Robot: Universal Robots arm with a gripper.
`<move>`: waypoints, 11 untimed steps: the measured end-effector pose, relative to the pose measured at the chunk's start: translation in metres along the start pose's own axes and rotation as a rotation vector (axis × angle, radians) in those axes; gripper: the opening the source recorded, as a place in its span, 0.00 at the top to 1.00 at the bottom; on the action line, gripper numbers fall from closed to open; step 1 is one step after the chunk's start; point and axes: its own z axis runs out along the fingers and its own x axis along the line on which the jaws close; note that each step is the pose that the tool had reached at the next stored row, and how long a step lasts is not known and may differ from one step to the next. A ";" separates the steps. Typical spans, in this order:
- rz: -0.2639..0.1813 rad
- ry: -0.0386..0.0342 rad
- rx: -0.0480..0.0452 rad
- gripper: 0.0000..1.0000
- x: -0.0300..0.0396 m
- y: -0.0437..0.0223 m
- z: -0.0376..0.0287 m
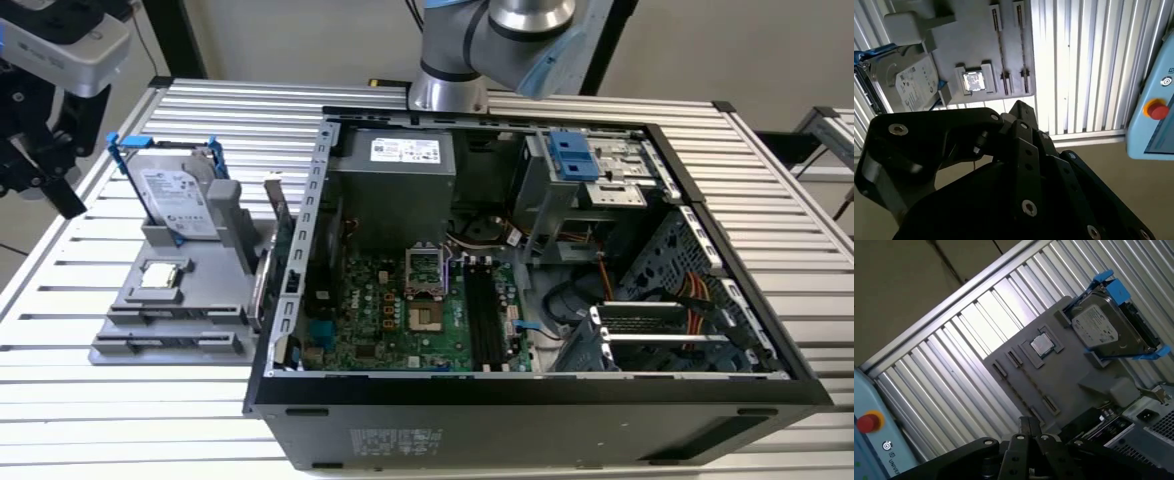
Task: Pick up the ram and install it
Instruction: 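Pick up the ram and move it above insertion slot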
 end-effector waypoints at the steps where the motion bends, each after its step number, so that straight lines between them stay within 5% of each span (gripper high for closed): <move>1: -0.007 0.0004 -0.0001 1.00 0.0000 0.0000 0.0000; 11: -0.081 0.0040 -0.0011 1.00 0.0000 0.0000 0.0000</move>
